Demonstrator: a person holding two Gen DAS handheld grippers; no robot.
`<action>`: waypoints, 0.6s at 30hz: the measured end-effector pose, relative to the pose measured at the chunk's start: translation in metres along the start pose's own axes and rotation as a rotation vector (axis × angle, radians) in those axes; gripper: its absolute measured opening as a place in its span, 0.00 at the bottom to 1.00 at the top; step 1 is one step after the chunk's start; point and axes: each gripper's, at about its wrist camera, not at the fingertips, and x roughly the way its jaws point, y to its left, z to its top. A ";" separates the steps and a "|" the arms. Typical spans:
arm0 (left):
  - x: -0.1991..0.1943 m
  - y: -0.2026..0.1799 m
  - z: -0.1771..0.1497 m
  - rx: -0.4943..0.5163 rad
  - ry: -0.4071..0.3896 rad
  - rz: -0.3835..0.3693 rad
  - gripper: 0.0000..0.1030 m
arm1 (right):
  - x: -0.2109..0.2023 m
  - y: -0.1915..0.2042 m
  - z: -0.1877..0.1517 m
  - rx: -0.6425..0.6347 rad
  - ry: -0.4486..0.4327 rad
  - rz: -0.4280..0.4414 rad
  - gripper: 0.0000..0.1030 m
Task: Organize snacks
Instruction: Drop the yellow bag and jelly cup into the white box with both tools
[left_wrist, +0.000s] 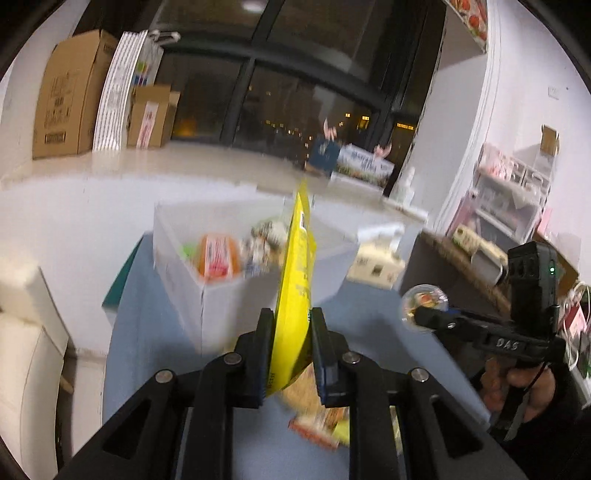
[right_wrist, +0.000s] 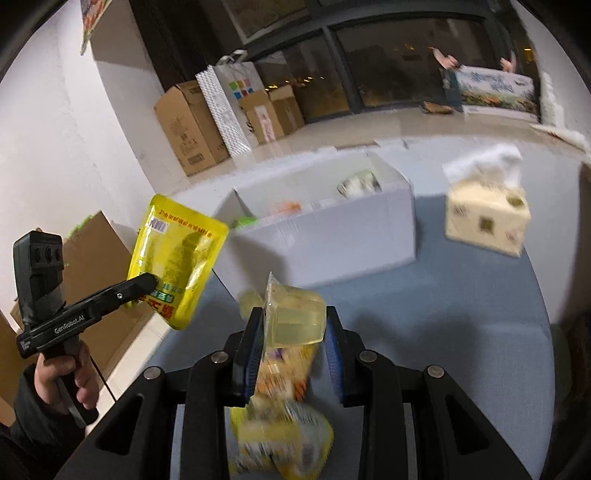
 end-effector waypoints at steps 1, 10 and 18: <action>0.002 0.000 0.009 -0.015 -0.015 -0.006 0.21 | 0.003 0.003 0.014 -0.013 -0.011 0.006 0.33; 0.063 0.014 0.088 -0.079 -0.059 0.084 0.21 | 0.068 0.004 0.122 -0.040 -0.012 0.000 0.33; 0.113 0.021 0.097 -0.063 0.052 0.198 0.98 | 0.130 -0.014 0.155 -0.066 0.068 -0.113 1.00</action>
